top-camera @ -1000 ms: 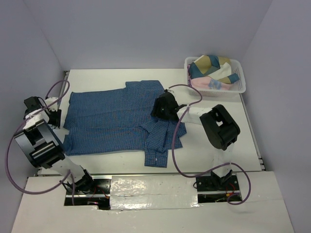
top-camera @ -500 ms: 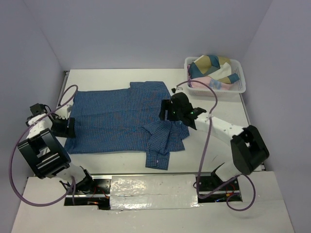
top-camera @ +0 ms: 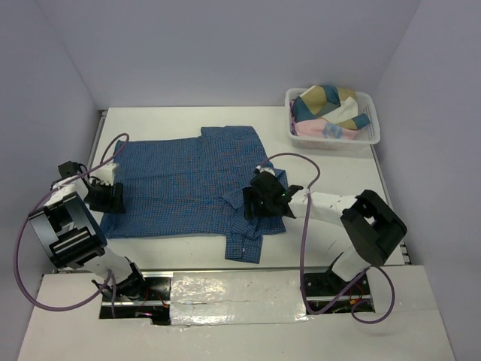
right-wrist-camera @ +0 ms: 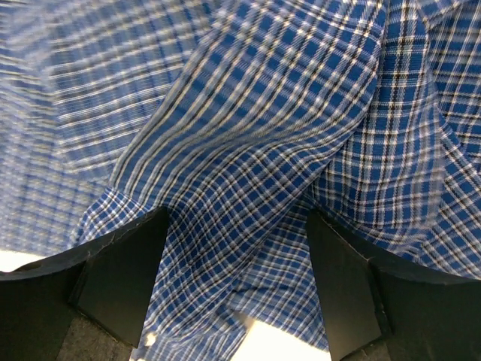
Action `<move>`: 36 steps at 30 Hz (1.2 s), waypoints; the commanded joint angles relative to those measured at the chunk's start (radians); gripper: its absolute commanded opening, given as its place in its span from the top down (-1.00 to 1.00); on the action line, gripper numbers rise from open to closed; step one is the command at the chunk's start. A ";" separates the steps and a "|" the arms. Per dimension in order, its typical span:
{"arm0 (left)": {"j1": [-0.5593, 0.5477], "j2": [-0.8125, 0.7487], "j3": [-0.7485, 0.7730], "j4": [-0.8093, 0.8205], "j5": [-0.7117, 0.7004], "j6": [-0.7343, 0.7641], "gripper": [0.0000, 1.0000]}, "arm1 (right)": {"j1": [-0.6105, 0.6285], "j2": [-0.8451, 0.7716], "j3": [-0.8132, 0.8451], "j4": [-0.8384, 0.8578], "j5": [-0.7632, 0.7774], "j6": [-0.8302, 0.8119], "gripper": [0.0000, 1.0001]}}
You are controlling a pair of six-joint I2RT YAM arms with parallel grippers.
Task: Fold and stack the long sleeve shirts
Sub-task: Fold the shirt
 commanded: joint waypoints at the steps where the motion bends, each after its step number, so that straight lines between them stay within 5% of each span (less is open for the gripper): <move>1: -0.017 0.010 0.002 0.041 0.068 -0.023 -0.33 | -0.006 0.031 0.043 0.036 -0.006 0.002 -0.62; 4: -0.040 0.033 -0.008 0.058 0.074 -0.032 -0.19 | -0.008 0.075 0.055 0.070 -0.043 -0.007 -0.50; 7: -0.045 0.062 -0.017 0.058 0.075 -0.032 0.28 | -0.012 0.083 0.043 0.099 -0.068 -0.001 -0.22; 8: -0.046 0.067 -0.015 0.057 0.071 -0.032 0.68 | -0.017 0.074 0.035 0.099 -0.066 0.000 0.04; 10: -0.045 0.072 -0.015 0.050 0.051 -0.032 1.00 | -0.032 0.037 0.018 0.099 -0.066 0.004 0.29; 11: -0.043 0.069 -0.011 0.046 0.049 -0.031 1.00 | -0.040 0.020 0.000 0.099 -0.065 0.004 0.50; 14: -0.037 0.035 -0.002 0.034 0.048 -0.028 1.00 | -0.052 -0.058 -0.026 0.078 -0.054 -0.015 0.70; 21: -0.028 -0.080 -0.015 0.092 -0.012 -0.052 1.00 | -0.063 -0.162 -0.035 0.055 -0.084 -0.148 0.72; 24: -0.030 -0.083 -0.028 0.107 -0.043 -0.052 1.00 | -0.100 -0.167 -0.051 0.076 -0.150 -0.168 0.49; 26: -0.030 -0.074 -0.026 0.092 -0.041 -0.034 1.00 | -0.138 -0.146 -0.060 0.084 -0.173 -0.168 0.02; 27: -0.030 -0.062 -0.018 0.040 -0.006 -0.023 0.84 | -0.147 -0.133 -0.057 0.076 -0.169 -0.165 -0.16; 28: -0.031 -0.057 -0.005 0.011 0.018 0.003 0.17 | -0.159 -0.112 -0.049 0.061 -0.145 -0.164 -0.31; 29: -0.031 -0.060 -0.002 -0.017 0.041 0.015 -0.08 | -0.169 -0.107 -0.045 0.026 -0.123 -0.158 -0.35; 31: -0.033 -0.077 -0.001 -0.040 0.065 0.021 -0.36 | -0.160 -0.142 -0.036 -0.014 -0.019 -0.148 -0.37; 36: -0.034 -0.152 0.015 -0.049 0.068 0.012 -0.45 | 0.116 -0.286 0.006 -0.135 0.257 -0.154 -0.34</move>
